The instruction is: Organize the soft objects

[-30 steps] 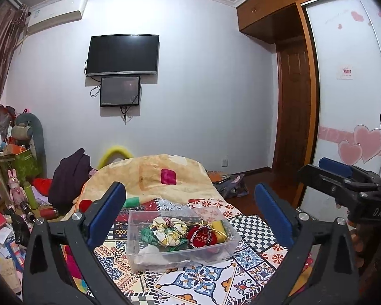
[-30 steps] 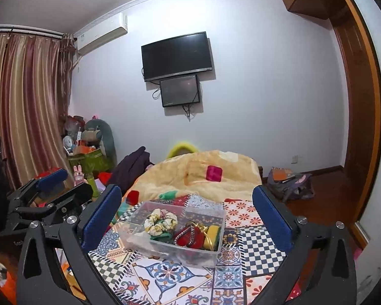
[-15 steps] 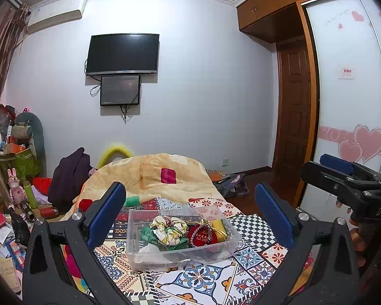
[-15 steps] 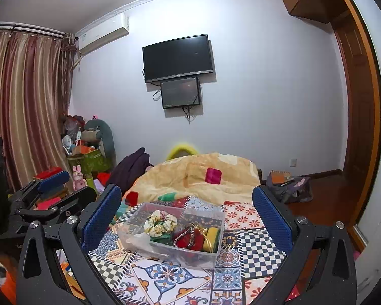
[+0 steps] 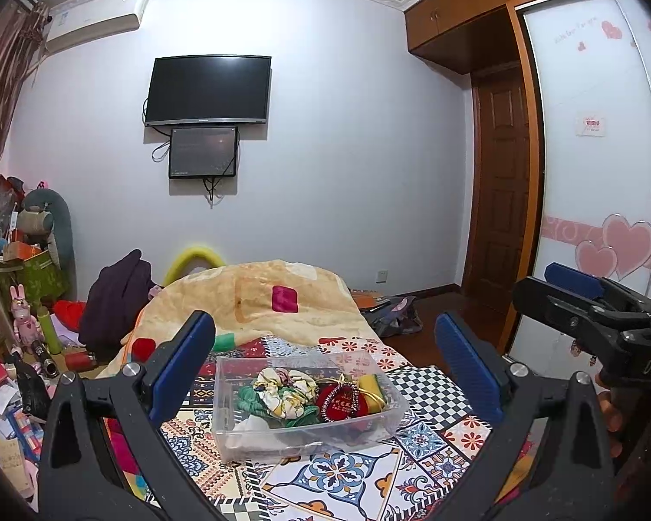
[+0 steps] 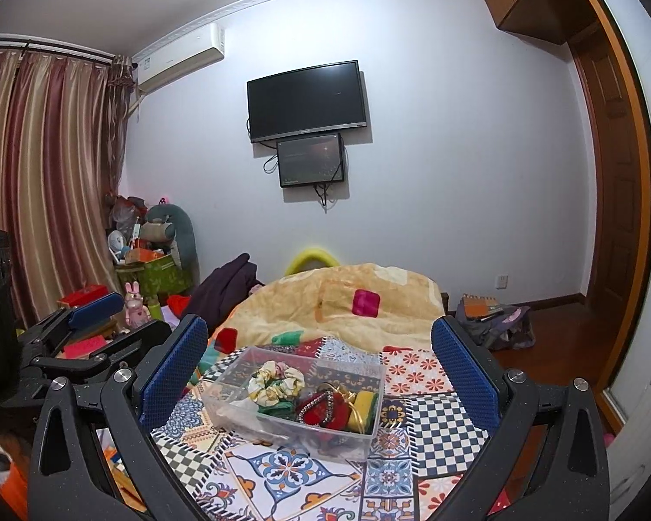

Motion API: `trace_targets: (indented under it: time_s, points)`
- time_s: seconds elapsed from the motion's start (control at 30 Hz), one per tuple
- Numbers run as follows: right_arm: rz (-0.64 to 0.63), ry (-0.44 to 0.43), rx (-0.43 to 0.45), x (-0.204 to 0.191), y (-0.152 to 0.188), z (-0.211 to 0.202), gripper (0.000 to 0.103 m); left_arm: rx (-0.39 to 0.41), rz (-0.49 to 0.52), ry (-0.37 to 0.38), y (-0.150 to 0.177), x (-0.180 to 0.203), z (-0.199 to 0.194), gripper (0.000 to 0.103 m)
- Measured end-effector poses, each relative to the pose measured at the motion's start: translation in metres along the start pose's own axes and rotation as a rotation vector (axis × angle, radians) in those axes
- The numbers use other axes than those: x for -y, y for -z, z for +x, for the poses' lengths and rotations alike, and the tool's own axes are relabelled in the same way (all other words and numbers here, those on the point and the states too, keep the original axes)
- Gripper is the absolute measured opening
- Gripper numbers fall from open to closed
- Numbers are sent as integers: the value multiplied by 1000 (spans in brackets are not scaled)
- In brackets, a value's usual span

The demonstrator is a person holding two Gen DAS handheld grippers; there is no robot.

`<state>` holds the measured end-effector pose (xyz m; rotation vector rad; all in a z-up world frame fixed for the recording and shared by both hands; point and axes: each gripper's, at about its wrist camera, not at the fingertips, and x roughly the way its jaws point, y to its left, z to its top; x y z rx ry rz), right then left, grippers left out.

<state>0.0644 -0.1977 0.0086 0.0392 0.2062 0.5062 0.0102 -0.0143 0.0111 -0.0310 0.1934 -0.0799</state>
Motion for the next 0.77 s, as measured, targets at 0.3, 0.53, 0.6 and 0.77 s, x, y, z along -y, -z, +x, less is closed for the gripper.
trace_targets:
  time_s: [0.3,0.53,0.6,0.77]
  points:
    - [-9,-2,0,-1,-2,1,103,-14,-5,10,1,1,1,103]
    - [-18,-5,-14,-1,-1,5,103,-19,-1,9,-2,4,1,103]
    - [-14,-7,-17,0,-1,5,103,-23,-1,13,-3,4,1,103]
    - [-11,-1,-20,1,-2,5,103,-34,-15,26,-4,3,1,103]
